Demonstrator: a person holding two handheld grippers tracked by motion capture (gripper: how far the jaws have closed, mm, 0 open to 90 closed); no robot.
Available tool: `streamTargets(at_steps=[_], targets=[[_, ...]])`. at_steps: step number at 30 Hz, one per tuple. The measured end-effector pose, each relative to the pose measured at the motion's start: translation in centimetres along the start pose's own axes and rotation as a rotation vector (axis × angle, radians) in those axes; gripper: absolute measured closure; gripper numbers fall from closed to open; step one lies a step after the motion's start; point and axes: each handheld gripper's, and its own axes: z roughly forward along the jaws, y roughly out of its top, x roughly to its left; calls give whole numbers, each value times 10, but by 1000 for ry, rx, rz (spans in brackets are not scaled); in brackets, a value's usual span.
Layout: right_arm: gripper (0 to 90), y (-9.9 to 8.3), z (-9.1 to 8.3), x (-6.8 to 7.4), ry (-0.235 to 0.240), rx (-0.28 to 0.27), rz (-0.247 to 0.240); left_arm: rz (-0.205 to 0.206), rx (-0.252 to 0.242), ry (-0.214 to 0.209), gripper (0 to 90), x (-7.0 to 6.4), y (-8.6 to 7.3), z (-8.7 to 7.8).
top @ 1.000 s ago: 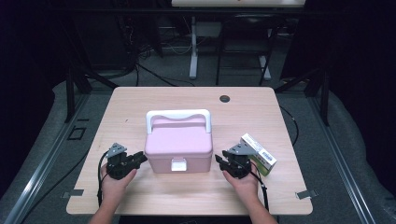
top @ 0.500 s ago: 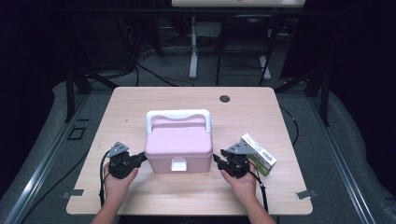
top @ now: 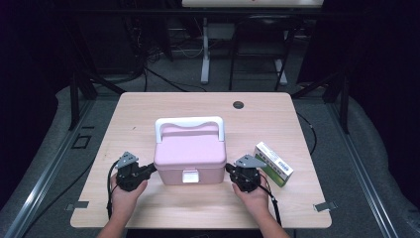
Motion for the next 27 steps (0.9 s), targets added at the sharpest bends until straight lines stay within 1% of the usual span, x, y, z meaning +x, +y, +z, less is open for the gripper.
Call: streamTargets(at_steps=[1, 4, 5, 8, 9, 10, 11, 12, 13, 15, 18, 22, 27], targets=[[899, 0, -1, -1, 11, 2, 17, -1, 9, 3, 896, -1, 0, -1], [899, 0, -1, -2, 19, 6, 23, -4, 2, 11, 897, -2, 0, 0], [899, 0, -2, -3, 24, 9, 13, -4, 0, 8, 897, -3, 0, 0], [899, 0, -4, -2, 28, 14, 12, -3, 2, 4, 898, -3, 0, 1], [899, -1, -5, -2, 29, 20, 1, -2, 5, 2, 899, -3, 0, 0], [899, -1, -5, -2, 29, 20, 1, -2, 5, 2, 899, -3, 0, 0], [899, -1, -7, -2, 32, 25, -8, -1, 12, -6, 898, -3, 0, 0], [899, -1, -7, -2, 32, 25, -8, -1, 12, -6, 899, -3, 0, 0], [899, -1, -8, -1, 36, 27, -12, -6, 14, -17, 899, -3, 0, -1], [899, -2, -10, -1, 36, 31, -20, -3, 19, -20, 899, -3, 0, -1], [898, -2, -11, -1, 35, 33, -26, 1, 16, -16, 899, -4, 0, -1], [899, -3, -12, 1, 18, 30, -38, 10, 23, -16, 899, -5, 1, -1], [899, -3, -14, -1, 25, 37, -34, 11, 26, -18, 899, -9, 0, -2]])
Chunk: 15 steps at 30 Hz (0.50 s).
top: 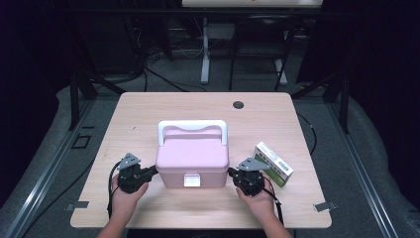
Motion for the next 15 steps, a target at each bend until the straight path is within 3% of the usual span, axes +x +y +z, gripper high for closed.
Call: streamTargets(at_steps=[6, 15], targets=[[900, -1, -3, 1, -19, 6, -10, -2, 1, 1, 900, -4, -1, 0], [900, -2, -9, 1, -1, 32, -22, 4, 12, -16, 900, -7, -2, -2]])
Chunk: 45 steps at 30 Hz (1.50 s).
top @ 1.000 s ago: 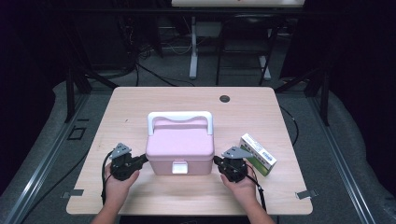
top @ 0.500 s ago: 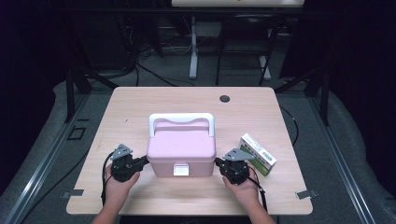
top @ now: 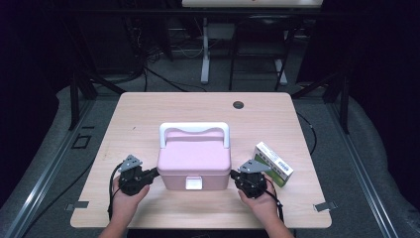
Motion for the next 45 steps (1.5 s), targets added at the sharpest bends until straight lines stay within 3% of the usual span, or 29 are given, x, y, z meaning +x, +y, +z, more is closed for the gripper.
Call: streamTargets(at_steps=[17, 27, 45], targets=[[900, -5, -17, 3, 22, 54, -5, 19, 30, -31, 900, -14, -7, -9], [900, -12, -28, 10, 23, 56, -7, 26, 39, -30, 900, -22, -12, -15], [900, -21, -41, 16, 35, 65, -4, 42, 54, -68, 900, -29, -19, -25]])
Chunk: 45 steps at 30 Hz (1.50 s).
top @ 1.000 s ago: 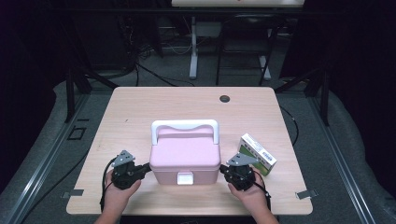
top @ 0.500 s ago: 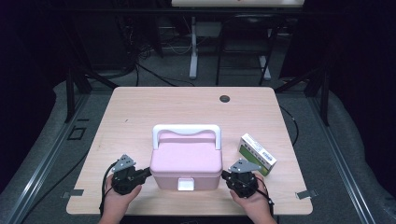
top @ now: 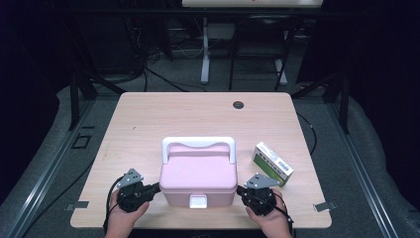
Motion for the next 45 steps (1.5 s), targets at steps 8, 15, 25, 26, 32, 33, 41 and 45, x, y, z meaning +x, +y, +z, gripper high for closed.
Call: streamTargets(at_steps=[8, 15, 25, 26, 32, 33, 41, 45], targets=[[900, -4, -4, 2, 6, -2, 7, 6, 13, -12, 900, -4, -3, -4], [900, -8, -8, 5, 13, -6, 21, 9, 12, -19, 900, -6, -4, -5], [900, -12, -12, 7, 18, -7, 38, -2, 13, -30, 900, -9, -8, -8], [900, -13, -13, 7, 21, -10, 42, 3, 15, -32, 900, -9, -8, -8], [900, -14, -14, 7, 23, -7, 49, -3, 10, -27, 900, -10, -9, -8], [900, -14, -14, 8, 22, -8, 52, -3, 12, -27, 900, -10, -9, -8], [814, -13, -13, 4, 17, -6, 59, -44, 11, -40, 858, -4, -8, -8], [770, -13, -12, 0, 26, -3, 68, -67, 0, -48, 827, -1, -7, -7]])
